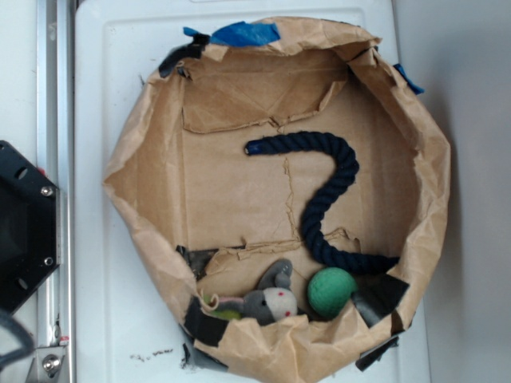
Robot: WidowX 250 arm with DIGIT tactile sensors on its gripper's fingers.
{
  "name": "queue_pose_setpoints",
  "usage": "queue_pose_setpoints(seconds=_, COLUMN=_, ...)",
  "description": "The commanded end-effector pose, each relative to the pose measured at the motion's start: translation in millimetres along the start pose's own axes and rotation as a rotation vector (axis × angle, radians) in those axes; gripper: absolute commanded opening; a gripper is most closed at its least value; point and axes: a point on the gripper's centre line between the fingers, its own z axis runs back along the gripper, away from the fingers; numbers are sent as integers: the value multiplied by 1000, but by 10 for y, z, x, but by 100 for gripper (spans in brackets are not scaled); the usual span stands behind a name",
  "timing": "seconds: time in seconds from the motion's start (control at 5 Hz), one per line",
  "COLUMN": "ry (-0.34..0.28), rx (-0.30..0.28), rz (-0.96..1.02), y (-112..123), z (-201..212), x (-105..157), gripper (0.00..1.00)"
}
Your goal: Grab the blue rope.
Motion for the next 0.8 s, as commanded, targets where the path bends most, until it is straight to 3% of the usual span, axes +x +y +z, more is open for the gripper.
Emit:
queue_pose_setpoints(seconds=0.0, ry=0, rx=0, rz=0, y=0, z=0, x=0, gripper=100)
queue_pose_setpoints(seconds=0.2, ry=43, rx=-24, rz=112, y=10, z=-128, x=446, gripper=100)
queue_pose_setpoints(seconds=0.4, ry=37, rx=7, rz=163, y=28, z=-300, x=733, gripper=100)
queue_pose_setpoints(seconds=0.6, ry=1, rx=-32, rz=293, y=95, z=-632, x=996, gripper=100)
